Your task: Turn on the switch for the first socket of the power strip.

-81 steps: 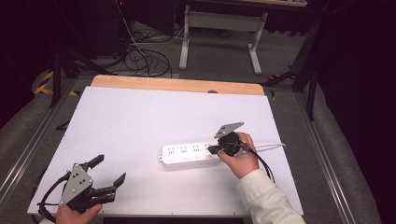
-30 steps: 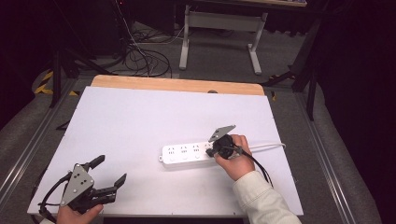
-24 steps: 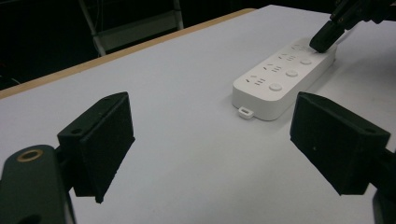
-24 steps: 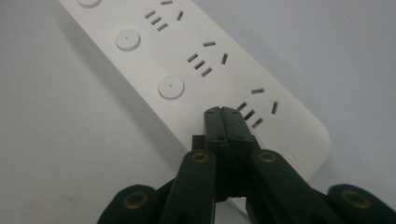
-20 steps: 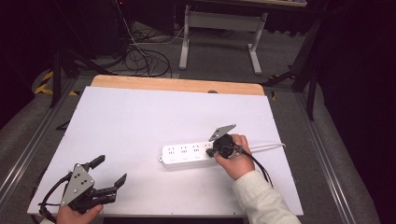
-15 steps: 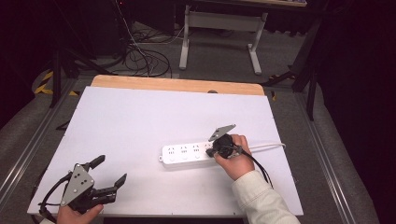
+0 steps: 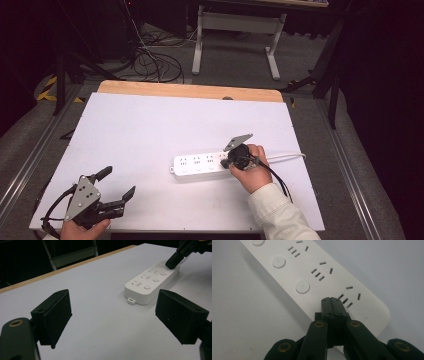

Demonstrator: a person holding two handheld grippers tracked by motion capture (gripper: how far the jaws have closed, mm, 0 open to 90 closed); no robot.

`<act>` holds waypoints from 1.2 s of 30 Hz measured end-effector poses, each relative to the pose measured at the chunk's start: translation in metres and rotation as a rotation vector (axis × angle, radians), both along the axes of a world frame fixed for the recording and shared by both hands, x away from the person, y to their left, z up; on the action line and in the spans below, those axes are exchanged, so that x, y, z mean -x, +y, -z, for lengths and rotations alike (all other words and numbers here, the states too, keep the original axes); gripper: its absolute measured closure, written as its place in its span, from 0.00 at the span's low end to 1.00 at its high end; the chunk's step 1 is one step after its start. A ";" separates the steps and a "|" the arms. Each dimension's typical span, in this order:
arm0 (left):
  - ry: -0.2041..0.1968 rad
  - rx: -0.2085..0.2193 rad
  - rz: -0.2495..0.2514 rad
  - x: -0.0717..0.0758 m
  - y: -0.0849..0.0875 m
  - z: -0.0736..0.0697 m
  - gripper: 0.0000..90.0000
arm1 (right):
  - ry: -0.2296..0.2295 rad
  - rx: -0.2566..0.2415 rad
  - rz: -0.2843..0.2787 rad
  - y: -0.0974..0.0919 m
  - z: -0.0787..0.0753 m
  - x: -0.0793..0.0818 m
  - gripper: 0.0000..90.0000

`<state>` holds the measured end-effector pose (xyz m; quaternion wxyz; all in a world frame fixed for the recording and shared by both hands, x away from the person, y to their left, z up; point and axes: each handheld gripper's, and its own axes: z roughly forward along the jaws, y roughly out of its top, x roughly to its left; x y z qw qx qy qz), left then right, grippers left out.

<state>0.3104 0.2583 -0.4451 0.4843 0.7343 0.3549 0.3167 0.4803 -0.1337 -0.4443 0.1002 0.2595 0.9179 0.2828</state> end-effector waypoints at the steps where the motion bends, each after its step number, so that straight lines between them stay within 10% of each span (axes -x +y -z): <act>1: -0.003 -0.004 0.001 0.000 0.000 0.000 0.16 | 0.000 -0.005 -0.001 -0.001 0.000 0.000 1.00; 9: 0.003 -0.002 0.003 -0.001 0.000 0.000 0.16 | -0.101 -0.129 0.000 -0.007 -0.016 0.007 1.00; 26: 0.001 0.002 0.000 -0.001 0.000 0.000 0.16 | -0.159 -0.199 -0.034 -0.007 -0.037 0.017 1.00; 36: 0.001 -0.001 0.001 -0.001 0.000 0.000 0.16 | -0.212 -0.272 -0.004 -0.013 -0.047 0.025 0.45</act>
